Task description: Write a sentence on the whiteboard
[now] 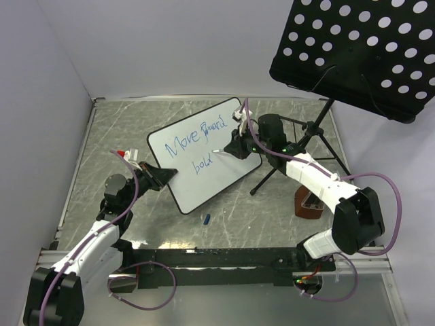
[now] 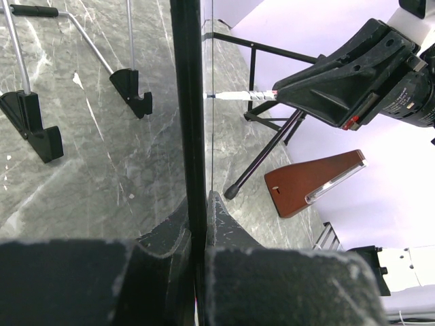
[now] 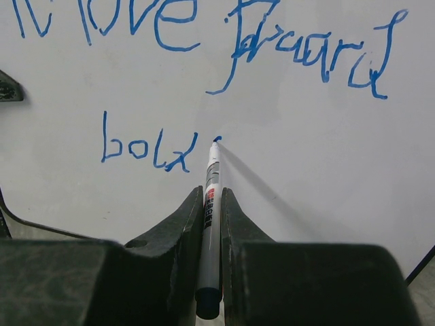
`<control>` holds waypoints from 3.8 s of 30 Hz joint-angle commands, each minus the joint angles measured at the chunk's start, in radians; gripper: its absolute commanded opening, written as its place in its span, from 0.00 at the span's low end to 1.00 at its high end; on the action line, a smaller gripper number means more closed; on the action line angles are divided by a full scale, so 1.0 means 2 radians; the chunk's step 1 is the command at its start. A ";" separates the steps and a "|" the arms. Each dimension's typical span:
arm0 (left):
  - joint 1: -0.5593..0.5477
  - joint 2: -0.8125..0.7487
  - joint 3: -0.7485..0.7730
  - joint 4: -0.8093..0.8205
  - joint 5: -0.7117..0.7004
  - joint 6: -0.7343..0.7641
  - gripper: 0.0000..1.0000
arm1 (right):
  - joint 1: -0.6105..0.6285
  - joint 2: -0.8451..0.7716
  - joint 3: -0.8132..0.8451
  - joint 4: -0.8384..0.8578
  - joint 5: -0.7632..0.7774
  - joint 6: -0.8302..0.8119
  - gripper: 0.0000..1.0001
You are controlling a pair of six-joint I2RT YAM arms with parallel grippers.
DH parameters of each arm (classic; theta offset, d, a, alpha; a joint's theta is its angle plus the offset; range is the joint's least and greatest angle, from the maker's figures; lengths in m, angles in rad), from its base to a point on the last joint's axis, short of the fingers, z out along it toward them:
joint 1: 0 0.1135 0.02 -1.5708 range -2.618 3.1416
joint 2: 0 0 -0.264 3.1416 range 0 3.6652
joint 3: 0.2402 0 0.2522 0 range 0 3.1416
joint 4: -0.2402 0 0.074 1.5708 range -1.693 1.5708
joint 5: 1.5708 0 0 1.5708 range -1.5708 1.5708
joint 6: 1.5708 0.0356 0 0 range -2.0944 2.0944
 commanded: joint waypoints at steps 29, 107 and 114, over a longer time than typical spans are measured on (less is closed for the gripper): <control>-0.006 -0.012 0.007 0.048 0.030 0.019 0.01 | -0.006 -0.050 0.009 -0.023 0.009 -0.026 0.00; -0.006 -0.013 0.006 0.051 0.029 0.018 0.01 | -0.007 -0.013 0.004 -0.032 0.019 -0.053 0.00; -0.006 -0.013 0.006 0.052 0.029 0.018 0.01 | -0.008 -0.012 0.011 -0.025 0.026 -0.049 0.00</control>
